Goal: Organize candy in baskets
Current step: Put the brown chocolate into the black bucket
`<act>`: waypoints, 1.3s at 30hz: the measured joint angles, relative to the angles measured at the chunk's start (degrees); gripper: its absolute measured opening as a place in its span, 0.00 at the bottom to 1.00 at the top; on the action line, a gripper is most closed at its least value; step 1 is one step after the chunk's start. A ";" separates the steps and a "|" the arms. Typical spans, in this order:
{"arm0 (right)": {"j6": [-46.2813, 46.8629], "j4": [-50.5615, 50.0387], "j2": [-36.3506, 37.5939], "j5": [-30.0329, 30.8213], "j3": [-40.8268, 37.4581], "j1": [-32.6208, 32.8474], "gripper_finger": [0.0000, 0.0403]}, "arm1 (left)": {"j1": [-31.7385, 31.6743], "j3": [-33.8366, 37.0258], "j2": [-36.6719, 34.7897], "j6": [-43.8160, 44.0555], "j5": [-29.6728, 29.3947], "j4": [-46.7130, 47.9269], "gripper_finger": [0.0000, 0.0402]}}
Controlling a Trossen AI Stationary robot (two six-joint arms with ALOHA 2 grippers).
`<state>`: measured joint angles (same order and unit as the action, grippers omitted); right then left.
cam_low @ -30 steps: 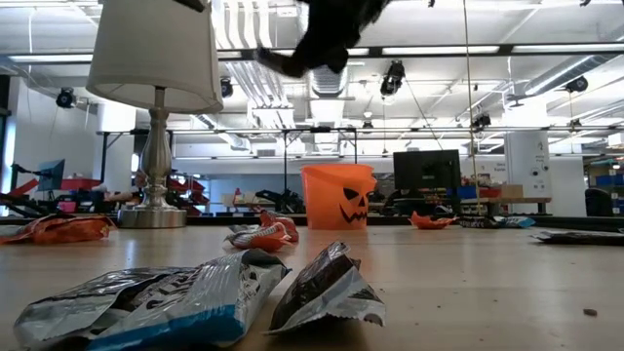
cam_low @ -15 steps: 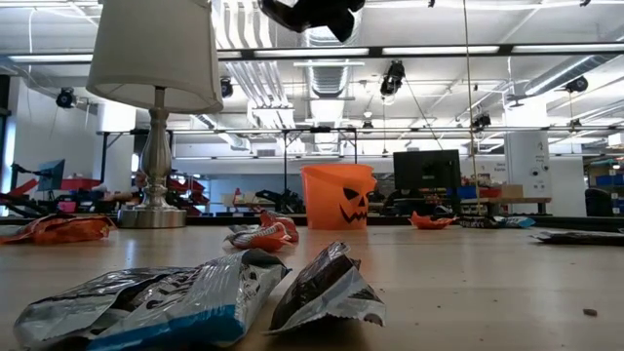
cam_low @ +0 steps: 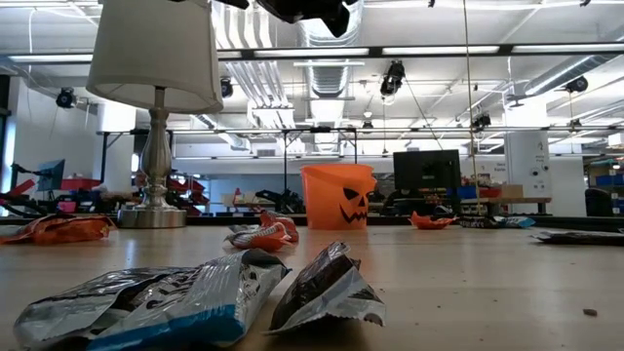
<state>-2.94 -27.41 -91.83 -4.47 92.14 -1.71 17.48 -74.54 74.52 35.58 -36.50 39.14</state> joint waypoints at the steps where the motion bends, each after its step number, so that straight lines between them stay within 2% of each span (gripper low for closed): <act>1: 0.15 0.22 0.00 0.01 0.00 0.05 0.06 | -0.33 0.00 0.05 -0.83 0.06 -0.56 0.41; 13: 1.46 2.42 -0.05 -0.40 0.00 0.08 0.06 | -3.97 0.00 0.42 -7.03 1.31 -3.63 0.39; 18: 1.40 2.37 -0.09 -0.42 0.00 0.08 0.06 | -4.13 0.02 0.68 -8.34 2.57 -3.66 0.32; 27: 1.27 1.84 -0.11 -0.22 0.00 0.06 0.06 | -4.21 0.07 1.95 -12.23 2.68 -3.64 0.12; 36: 0.83 1.97 -0.11 -0.26 0.00 0.06 0.06 | -4.24 0.07 1.90 -12.58 2.61 -3.64 0.09; 39: 0.81 1.98 -0.11 -0.38 0.00 0.06 0.09 | -4.24 0.07 1.90 -12.62 2.61 -3.61 0.08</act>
<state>-2.13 -25.42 -91.94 -4.85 92.14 -1.65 13.23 -74.48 76.42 22.96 -33.89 35.53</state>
